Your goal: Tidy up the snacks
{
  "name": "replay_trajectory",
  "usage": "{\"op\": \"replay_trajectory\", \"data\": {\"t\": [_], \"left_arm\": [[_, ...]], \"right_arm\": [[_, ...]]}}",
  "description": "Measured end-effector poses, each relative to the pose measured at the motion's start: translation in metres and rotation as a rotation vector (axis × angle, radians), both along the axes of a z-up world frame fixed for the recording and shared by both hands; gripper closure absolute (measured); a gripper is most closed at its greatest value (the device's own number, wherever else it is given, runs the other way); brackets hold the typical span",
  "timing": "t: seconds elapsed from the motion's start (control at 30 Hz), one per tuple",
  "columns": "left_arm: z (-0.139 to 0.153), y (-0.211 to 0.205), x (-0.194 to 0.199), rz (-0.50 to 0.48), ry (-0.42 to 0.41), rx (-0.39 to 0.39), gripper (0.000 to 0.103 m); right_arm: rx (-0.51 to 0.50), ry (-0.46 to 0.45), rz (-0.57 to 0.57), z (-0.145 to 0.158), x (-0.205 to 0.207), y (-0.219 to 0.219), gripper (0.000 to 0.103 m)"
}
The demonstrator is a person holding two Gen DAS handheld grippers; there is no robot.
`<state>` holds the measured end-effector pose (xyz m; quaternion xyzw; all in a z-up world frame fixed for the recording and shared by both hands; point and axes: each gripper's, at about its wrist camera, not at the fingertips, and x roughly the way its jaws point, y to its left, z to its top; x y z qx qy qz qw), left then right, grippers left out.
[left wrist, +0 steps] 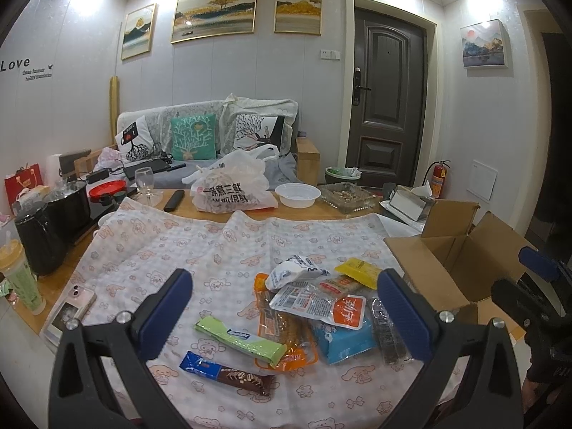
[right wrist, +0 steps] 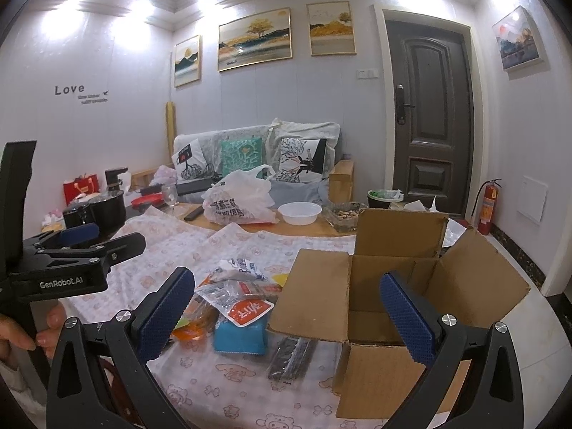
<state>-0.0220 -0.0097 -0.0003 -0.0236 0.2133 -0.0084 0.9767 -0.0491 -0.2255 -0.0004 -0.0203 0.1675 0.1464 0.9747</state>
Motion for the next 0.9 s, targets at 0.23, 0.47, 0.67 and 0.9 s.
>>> {"op": "replay_trajectory", "data": {"t": [0.23, 0.47, 0.67, 0.9], "left_arm": [[-0.008, 0.014, 0.014, -0.016, 0.021, -0.009, 0.001], [-0.027, 0.053, 0.037, 0.021, 0.078, 0.003, 0.001], [-0.059, 0.102, 0.057, 0.079, 0.149, 0.002, 0.000], [-0.108, 0.154, 0.075, 0.104, 0.254, -0.053, 0.001]], "right_arm": [[-0.050, -0.055, -0.065, 0.001, -0.003, 0.016, 0.000], [-0.142, -0.035, 0.109, -0.009, 0.008, 0.070, 0.000], [-0.241, 0.071, 0.332, -0.044, 0.028, 0.137, 0.035], [-0.234, 0.311, 0.500, -0.101, 0.066, 0.179, 0.056]]}}
